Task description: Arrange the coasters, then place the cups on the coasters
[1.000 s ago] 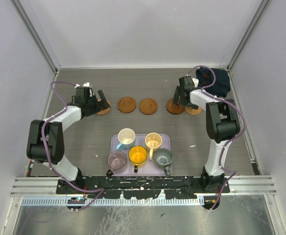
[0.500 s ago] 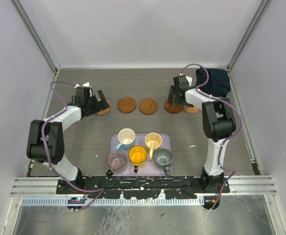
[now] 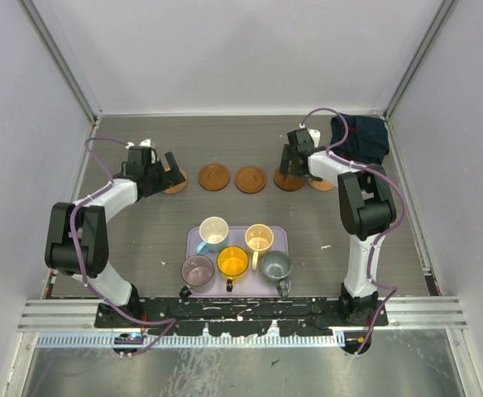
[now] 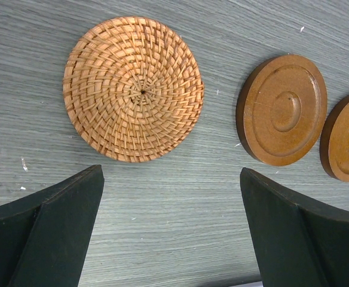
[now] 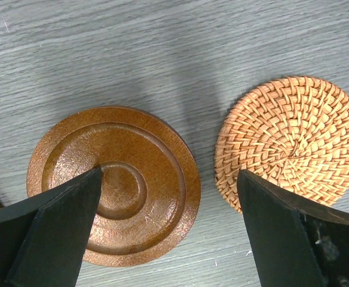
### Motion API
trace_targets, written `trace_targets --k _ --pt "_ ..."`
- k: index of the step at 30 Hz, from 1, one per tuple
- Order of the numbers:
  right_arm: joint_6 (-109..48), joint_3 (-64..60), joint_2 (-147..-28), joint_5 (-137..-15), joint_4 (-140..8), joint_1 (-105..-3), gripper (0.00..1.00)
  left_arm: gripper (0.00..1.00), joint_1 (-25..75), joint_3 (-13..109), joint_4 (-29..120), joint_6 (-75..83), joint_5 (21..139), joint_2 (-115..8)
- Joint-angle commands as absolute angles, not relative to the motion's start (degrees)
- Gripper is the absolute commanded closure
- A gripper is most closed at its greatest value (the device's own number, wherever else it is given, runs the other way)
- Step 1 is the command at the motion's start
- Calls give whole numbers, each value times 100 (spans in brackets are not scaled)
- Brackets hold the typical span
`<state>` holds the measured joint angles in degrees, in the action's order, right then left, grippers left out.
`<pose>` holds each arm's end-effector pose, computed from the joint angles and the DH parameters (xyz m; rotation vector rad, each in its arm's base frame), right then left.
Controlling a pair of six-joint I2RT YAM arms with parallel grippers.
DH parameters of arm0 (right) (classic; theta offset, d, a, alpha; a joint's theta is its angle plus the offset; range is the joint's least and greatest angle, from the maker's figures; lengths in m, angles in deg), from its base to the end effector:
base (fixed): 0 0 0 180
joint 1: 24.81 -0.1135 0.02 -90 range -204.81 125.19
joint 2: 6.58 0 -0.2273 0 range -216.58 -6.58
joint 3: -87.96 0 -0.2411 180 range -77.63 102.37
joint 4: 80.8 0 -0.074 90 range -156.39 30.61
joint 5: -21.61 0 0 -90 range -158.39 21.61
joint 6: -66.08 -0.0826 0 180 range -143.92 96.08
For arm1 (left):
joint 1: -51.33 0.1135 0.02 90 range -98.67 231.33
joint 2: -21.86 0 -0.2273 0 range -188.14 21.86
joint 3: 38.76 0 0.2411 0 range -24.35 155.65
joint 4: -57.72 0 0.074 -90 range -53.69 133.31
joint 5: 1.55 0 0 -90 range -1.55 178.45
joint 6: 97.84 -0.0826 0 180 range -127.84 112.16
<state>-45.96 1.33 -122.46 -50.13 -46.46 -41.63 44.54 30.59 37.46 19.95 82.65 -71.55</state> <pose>0.4146 0.0983 0.0981 0.2325 2.4838 -0.1309 0.3619 -0.0515 0.1330 -0.3833 2.3464 -0.4125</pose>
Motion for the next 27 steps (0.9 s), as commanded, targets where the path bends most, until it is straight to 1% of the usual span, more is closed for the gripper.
trace_targets --k 1,13,22,27 --pt "-4571 -170 -12581 -5211 -3947 -4356 0 2 4429 3071 3900 1954 8327 -6982" --pt "-4655 -149 -12461 -5017 -3810 -4521 0 2 4425 3054 3917 1950 8349 -6955" --pt "-4651 -13 -12005 -4752 -3632 -4681 0 2 4431 3235 4074 1941 8399 -6986" --pt "-4675 142 -11712 -4402 -3498 -4704 0 2 4430 3427 4098 1917 8384 -7037"
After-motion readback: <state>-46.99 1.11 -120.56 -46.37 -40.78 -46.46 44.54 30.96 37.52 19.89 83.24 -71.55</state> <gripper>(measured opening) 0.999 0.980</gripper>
